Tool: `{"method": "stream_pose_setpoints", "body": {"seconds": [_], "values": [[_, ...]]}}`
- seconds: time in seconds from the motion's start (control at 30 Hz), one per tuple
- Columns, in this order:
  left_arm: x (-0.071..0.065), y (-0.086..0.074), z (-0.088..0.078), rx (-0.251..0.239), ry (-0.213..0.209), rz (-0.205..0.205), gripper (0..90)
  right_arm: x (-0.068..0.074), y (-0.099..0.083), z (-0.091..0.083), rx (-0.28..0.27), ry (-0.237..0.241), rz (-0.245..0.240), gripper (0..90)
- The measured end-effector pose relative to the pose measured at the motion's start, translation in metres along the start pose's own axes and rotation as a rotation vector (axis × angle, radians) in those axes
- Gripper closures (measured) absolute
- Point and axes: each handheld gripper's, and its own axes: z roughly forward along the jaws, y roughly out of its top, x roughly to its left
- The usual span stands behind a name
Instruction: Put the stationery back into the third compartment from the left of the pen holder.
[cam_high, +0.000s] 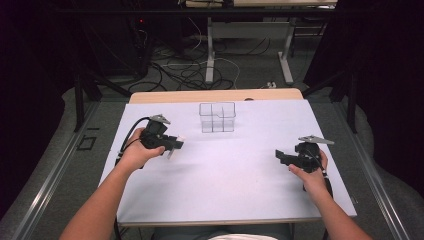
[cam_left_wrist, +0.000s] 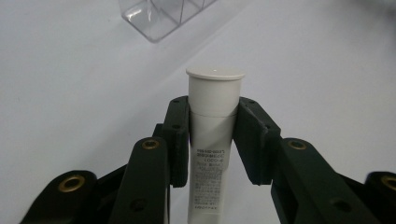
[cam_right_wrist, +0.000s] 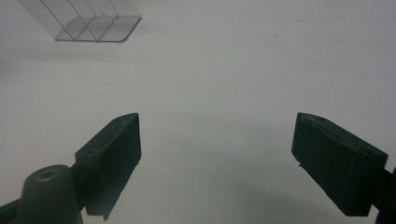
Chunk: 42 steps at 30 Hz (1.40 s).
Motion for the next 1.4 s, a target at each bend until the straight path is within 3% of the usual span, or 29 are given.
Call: {"method": "stream_pose_setpoints", "body": {"seconds": [0.2, 0.3, 0.5, 0.63, 0.77, 0.93, 1.17, 1.4], "values": [[-0.006, 0.006, -0.004, -0.116, 0.037, -0.092, 67.3, 0.0, 0.0, 0.0, -0.001, 0.0, 0.0, 15.0], [-0.007, 0.009, -0.006, -0.147, 0.061, -0.091, 67.3, 0.0, 0.0, 0.0, -0.001, 0.001, 0.0, 15.0], [-0.015, 0.016, -0.007, -0.251, 0.07, -0.09, 67.2, 0.0, 0.0, 0.0, -0.001, 0.002, -0.001, 15.0], [-0.017, 0.02, -0.005, -0.286, 0.032, -0.126, 67.2, 0.0, 0.0, 0.0, -0.002, 0.002, -0.006, 15.0], [-0.022, 0.024, 0.0, -0.339, 0.047, -0.107, 67.1, 0.001, 0.0, 0.0, -0.006, 0.004, -0.007, 15.0], [-0.029, 0.029, 0.007, -0.445, 0.07, -0.119, 67.1, 0.0, 0.0, 0.0, -0.004, 0.005, -0.008, 15.0], [-0.038, 0.038, 0.016, -0.537, 0.105, -0.112, 67.1, 0.0, 0.0, 0.0, -0.004, 0.005, -0.008, 15.1], [-0.047, 0.051, 0.02, -0.572, 0.129, -0.099, 67.1, 0.001, 0.0, 0.0, -0.006, 0.006, -0.009, 15.1]]}}
